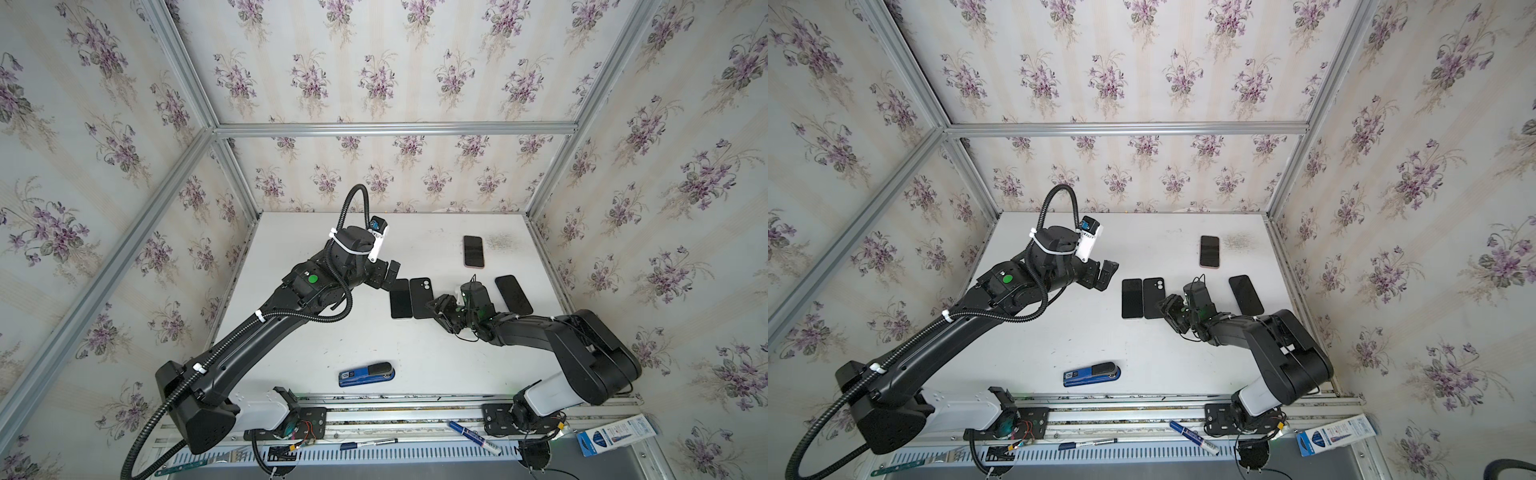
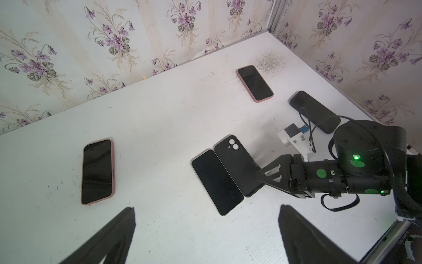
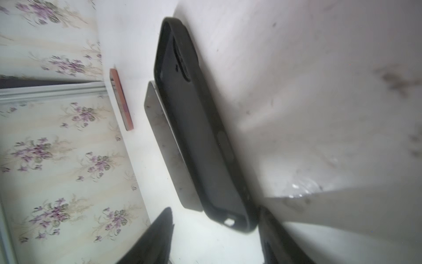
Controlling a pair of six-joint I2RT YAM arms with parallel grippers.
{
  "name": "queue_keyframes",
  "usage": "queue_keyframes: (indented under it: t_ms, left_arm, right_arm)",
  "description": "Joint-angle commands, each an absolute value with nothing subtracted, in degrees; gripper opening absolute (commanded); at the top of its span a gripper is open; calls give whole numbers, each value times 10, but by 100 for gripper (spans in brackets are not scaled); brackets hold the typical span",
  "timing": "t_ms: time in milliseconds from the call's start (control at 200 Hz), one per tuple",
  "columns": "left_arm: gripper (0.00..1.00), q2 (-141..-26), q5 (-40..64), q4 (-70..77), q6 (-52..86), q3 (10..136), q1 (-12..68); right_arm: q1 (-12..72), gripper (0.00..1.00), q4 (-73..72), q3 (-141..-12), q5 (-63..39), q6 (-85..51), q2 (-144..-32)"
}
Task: Take the phone out of the phone case
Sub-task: Place the phone case at the center of the table, then pick up the phone from the middle-right of the table.
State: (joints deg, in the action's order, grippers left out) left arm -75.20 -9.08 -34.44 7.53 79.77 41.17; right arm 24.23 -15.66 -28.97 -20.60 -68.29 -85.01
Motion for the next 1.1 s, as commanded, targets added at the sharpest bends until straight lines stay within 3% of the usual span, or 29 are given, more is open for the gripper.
queue_keyframes:
  t_ms: [0,105,210,355,490,745,1094]
  left_arm:
    - [100,-749,-87,-342,85,807,411]
    - [100,-746,-84,-342,88,815,410]
    - [100,-745,-68,-342,96,826,405]
    - [100,-748,-33,-342,109,854,398]
    - [100,-758,18,-343,124,885,393]
    - [100,-756,45,-342,128,902,390]
    - [100,-709,30,-342,141,830,383]
  right_arm:
    - [243,75,61,-329,-181,-604,-800]
    - [243,83,182,-357,-158,-550,-740]
    - [242,98,241,-375,-146,-516,-682]
    - [221,99,385,-445,-65,-453,-629]
    - [152,99,479,-506,5,-418,-631]
    - [-73,99,449,-557,-1,-330,-718]
    - [-175,99,300,-578,-25,-205,-868]
